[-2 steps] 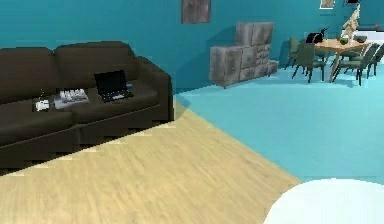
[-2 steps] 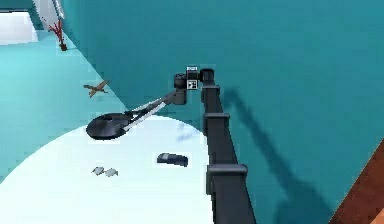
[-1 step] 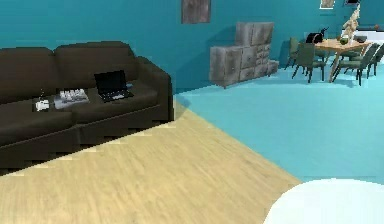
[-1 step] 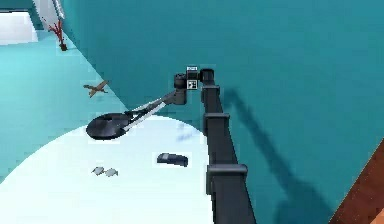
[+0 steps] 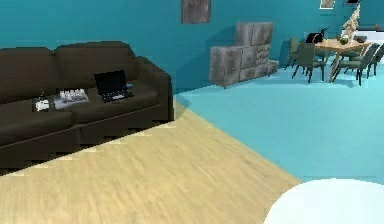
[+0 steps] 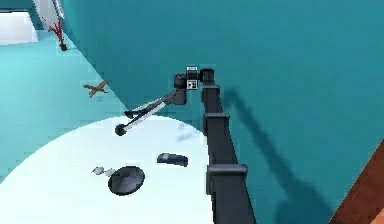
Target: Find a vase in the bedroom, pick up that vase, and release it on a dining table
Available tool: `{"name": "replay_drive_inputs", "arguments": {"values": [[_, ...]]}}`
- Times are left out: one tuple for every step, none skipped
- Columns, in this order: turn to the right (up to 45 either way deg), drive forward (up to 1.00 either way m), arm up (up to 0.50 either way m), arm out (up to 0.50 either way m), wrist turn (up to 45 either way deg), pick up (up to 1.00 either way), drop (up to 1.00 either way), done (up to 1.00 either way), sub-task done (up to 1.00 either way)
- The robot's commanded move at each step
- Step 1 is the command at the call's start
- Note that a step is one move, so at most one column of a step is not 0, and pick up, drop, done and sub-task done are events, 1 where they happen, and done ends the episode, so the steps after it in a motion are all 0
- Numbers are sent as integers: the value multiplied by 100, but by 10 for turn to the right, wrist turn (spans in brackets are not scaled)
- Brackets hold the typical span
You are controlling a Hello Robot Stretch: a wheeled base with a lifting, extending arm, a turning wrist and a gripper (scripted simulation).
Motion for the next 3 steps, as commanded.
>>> {"name": "replay_drive_inputs", "arguments": {"values": [[0,0,8,0,0,0,0,0,0],[0,0,0,-8,0,0,0,0,0],[0,0,0,0,0,0,0,100,0]]}}
